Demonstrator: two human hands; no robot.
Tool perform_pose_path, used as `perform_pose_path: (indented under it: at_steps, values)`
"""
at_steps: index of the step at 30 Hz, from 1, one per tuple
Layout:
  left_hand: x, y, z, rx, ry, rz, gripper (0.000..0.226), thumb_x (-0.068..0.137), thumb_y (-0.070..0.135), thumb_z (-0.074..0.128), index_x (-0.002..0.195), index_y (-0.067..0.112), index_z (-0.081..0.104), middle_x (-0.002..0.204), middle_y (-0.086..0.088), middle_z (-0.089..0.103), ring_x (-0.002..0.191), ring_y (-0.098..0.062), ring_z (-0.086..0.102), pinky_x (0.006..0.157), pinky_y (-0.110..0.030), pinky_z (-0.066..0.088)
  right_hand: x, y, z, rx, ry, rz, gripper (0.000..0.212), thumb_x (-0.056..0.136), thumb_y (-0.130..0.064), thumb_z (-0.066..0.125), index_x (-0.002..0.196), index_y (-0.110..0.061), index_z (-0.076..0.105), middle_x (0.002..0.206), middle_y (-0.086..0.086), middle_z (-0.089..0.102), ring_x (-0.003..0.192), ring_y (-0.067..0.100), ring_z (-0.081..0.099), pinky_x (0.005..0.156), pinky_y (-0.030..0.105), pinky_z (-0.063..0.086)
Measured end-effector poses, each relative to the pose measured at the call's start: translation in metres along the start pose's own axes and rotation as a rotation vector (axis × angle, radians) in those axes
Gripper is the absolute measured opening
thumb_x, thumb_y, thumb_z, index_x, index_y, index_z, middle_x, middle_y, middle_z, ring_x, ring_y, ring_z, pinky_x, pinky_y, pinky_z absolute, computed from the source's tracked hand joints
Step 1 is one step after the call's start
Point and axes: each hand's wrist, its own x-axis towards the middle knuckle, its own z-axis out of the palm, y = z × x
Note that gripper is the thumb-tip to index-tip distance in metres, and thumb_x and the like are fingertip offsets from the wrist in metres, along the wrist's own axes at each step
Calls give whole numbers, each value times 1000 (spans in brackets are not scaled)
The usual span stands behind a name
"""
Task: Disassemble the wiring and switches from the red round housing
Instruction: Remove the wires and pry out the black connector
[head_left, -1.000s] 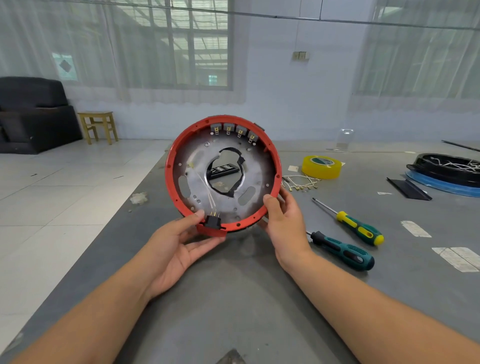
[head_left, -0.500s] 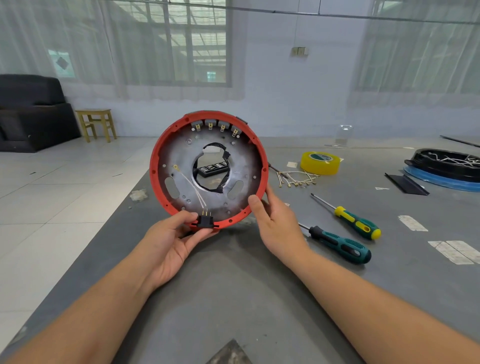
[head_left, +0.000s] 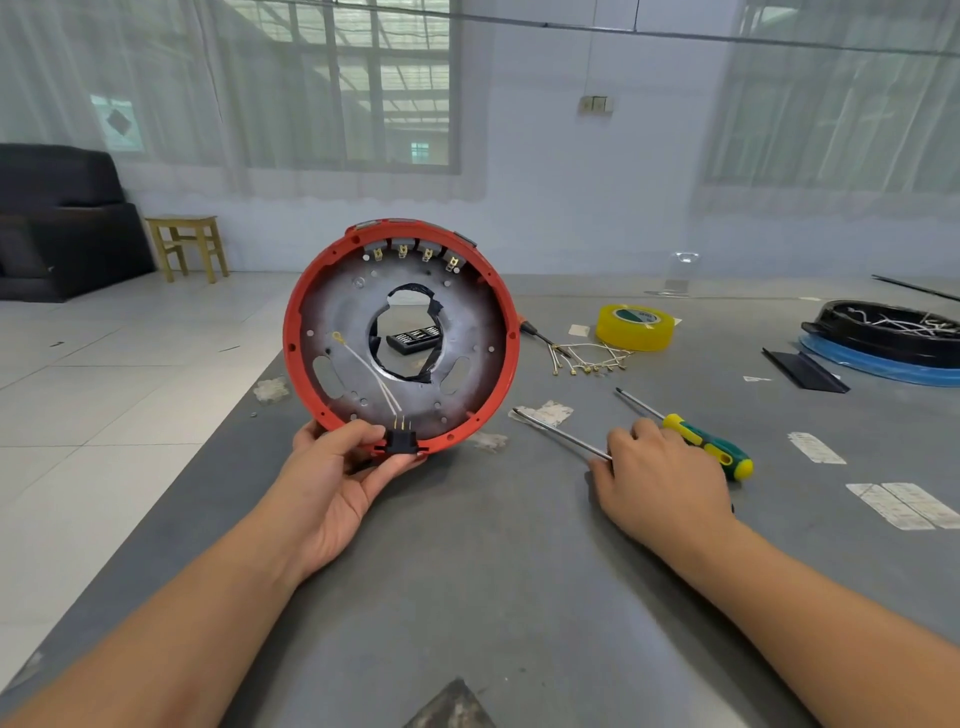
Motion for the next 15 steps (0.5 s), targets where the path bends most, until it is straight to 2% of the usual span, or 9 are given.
perform_pose_path:
  at_steps: [2, 5, 8, 11, 13, 15]
  values:
    - [1, 1, 0, -10, 14, 18, 48, 92, -13, 59, 130, 14, 48, 134, -29, 59, 119, -50, 68, 66, -41, 66, 1, 0, 2, 35, -15, -19, 24, 104, -45, 39, 106, -27, 55, 98, -1, 52, 93, 21, 59, 53, 30, 36]
    - [2, 3, 0, -27, 27, 48, 45, 93, -13, 58, 127, 14, 48, 129, -28, 62, 115, -49, 70, 68, -42, 66, 3, -3, 2, 43, -6, -96, 14, 104, -37, 41, 106, -29, 53, 98, -1, 52, 92, 21, 59, 52, 30, 39]
    - [4, 6, -3, -31, 35, 65, 49, 94, -13, 57, 138, 7, 49, 134, -30, 62, 109, -47, 73, 70, -45, 66, 4, -4, 0, 77, -11, -201, 21, 106, -42, 37, 107, -31, 54, 101, -3, 54, 93, 21, 58, 56, 31, 43]
    - [7, 8, -6, -59, 59, 57, 56, 95, -12, 57, 149, -2, 45, 139, -31, 61, 115, -50, 70, 69, -44, 66, 4, -1, -3, 117, -43, -331, 24, 106, -46, 36, 112, -33, 55, 108, -5, 54, 98, 18, 57, 67, 34, 51]
    - [8, 11, -8, -80, 65, 49, 46, 96, -11, 57, 140, -5, 49, 136, -31, 61, 116, -54, 67, 66, -42, 66, 3, 2, -5, 166, -58, -426, 24, 106, -47, 37, 114, -34, 56, 111, -6, 55, 102, 17, 56, 76, 36, 52]
    - [8, 13, -10, -81, 54, 39, 34, 96, -11, 56, 128, 1, 53, 127, -31, 63, 117, -57, 66, 65, -41, 66, 1, 2, -8, 234, -45, -489, 24, 106, -44, 38, 116, -34, 58, 112, -6, 58, 103, 18, 57, 80, 37, 50]
